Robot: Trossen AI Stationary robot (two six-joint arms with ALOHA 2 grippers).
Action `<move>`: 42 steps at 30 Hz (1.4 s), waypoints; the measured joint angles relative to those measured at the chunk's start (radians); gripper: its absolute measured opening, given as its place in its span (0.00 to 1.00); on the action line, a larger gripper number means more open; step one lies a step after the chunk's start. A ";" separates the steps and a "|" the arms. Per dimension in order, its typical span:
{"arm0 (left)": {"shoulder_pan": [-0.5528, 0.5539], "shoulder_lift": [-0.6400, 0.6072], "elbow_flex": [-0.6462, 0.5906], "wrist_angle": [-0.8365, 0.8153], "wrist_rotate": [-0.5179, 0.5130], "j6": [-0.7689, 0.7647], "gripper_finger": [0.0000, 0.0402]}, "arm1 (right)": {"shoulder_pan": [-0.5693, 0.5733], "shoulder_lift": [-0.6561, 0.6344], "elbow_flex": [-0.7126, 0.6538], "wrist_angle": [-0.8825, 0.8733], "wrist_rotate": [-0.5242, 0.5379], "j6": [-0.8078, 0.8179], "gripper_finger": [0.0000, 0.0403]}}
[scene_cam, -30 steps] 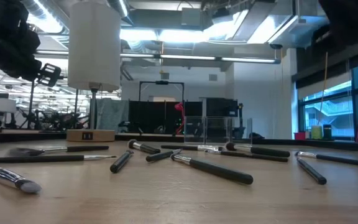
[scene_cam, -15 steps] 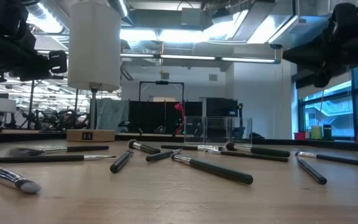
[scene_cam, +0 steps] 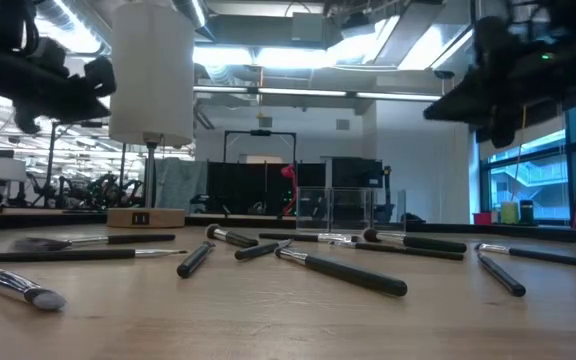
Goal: Put items in baskets/containers
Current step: Put the black powder brush into the transparent organizer
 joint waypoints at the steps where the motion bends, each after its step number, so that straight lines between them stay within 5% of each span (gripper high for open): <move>1: 0.000 0.000 0.000 0.012 0.056 0.014 0.02 | -0.005 0.043 0.043 -0.066 -0.004 0.034 0.02; 7: -0.009 0.000 0.000 0.031 0.324 0.051 0.02 | -0.041 0.300 0.286 -0.384 -0.067 0.162 0.04; 15: -0.100 0.049 0.000 0.105 0.452 0.128 0.01 | -0.082 0.539 0.529 -0.412 -0.234 -0.068 0.15; 20: -0.188 0.119 0.000 0.150 0.474 0.200 0.01 | -0.116 0.671 0.666 -0.564 -0.389 0.077 0.16; 28: -0.253 0.260 0.000 0.194 0.443 0.291 0.02 | -0.193 0.891 0.883 -0.981 -0.409 0.173 0.16; 42: -0.250 0.487 0.000 0.269 0.523 0.316 0.14 | -0.232 1.061 0.999 -1.038 -0.503 0.096 0.36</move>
